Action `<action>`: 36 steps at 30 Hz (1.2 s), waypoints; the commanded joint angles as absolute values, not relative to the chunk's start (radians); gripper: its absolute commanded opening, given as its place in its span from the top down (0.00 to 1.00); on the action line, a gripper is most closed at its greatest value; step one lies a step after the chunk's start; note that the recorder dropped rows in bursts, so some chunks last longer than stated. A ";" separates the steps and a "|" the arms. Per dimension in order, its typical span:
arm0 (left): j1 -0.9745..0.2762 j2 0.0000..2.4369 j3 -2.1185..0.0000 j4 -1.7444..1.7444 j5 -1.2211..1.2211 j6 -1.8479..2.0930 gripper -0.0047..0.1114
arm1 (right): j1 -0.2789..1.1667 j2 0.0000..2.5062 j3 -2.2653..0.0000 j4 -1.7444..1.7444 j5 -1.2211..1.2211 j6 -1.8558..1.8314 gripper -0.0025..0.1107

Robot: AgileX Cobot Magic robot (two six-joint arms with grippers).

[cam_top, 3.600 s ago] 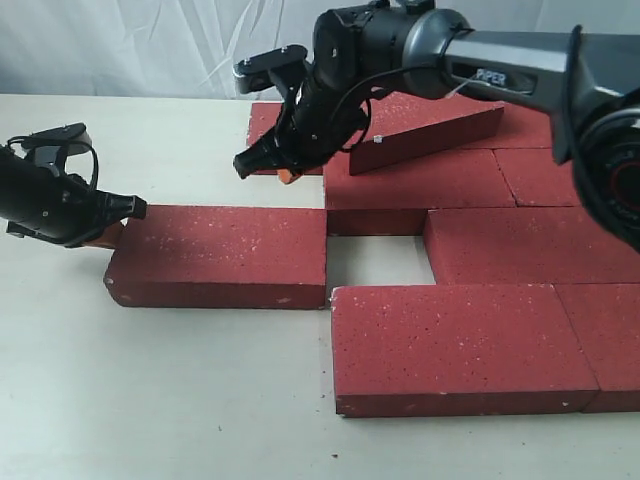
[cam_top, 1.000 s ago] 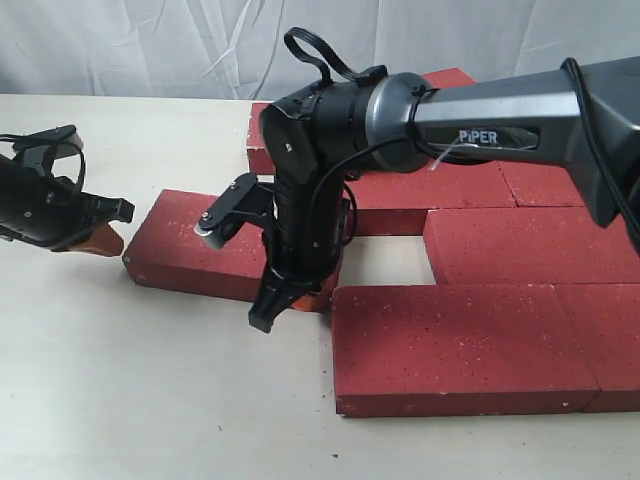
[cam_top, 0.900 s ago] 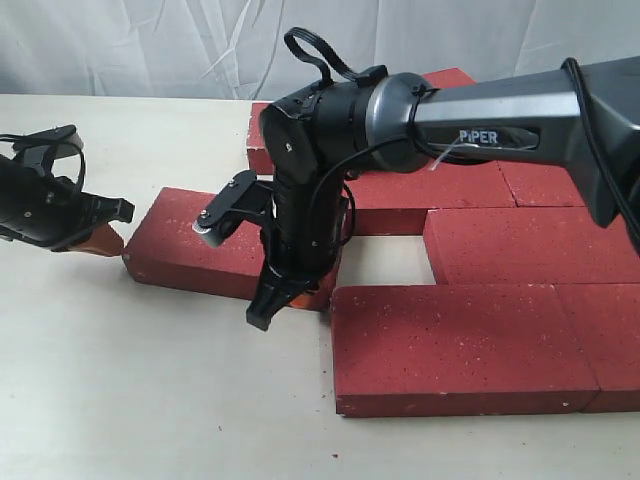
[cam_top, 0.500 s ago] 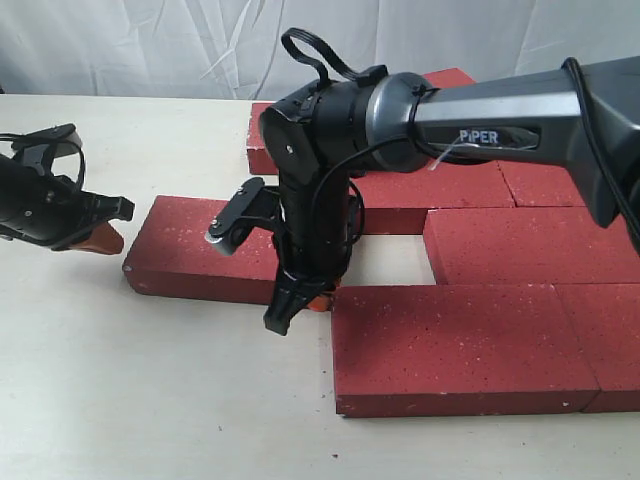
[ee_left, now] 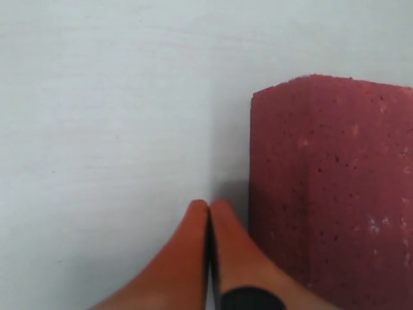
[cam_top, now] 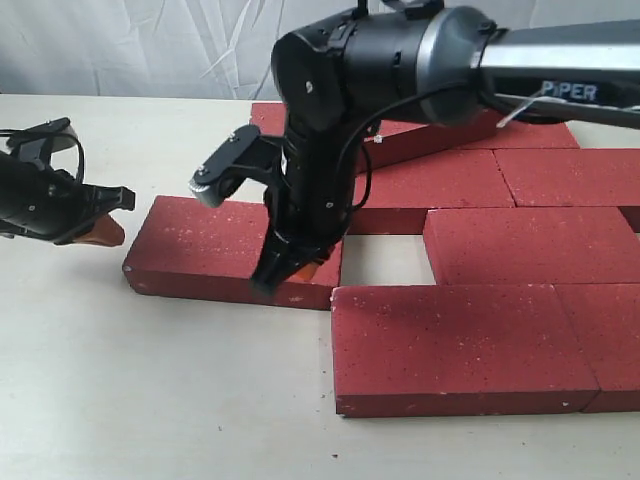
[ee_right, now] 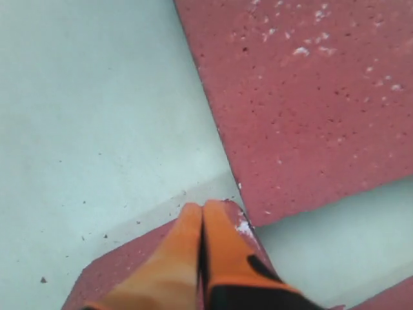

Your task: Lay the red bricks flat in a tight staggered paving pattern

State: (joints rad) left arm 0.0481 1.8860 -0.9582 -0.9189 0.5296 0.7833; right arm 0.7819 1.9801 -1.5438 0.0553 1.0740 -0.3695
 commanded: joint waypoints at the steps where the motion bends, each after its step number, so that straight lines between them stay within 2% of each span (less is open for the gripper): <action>1: 0.052 1.924 -0.959 -0.985 0.510 0.796 0.96 | 0.706 1.935 -1.541 0.063 1.073 -0.384 0.99; 6: 0.046 1.962 -0.959 -1.040 0.539 0.835 0.96 | 0.611 1.916 -1.516 0.124 1.095 -0.382 0.99; 15: 0.037 1.967 -0.959 -0.997 0.635 0.849 0.96 | 0.488 1.828 -1.298 0.122 1.013 -0.382 0.99; 29: 0.037 1.967 -0.902 -1.020 0.697 0.862 0.96 | 0.479 1.787 -1.143 0.207 0.842 -0.415 0.99; 36: 0.016 1.967 -0.902 -1.030 0.722 0.874 0.96 | 0.477 1.787 -1.143 0.006 0.827 -0.309 0.99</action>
State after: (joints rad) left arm 0.0380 1.9652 -0.9117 -1.0405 0.7119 0.8687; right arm 0.4839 1.7980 -1.1483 0.0872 0.8383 -0.3552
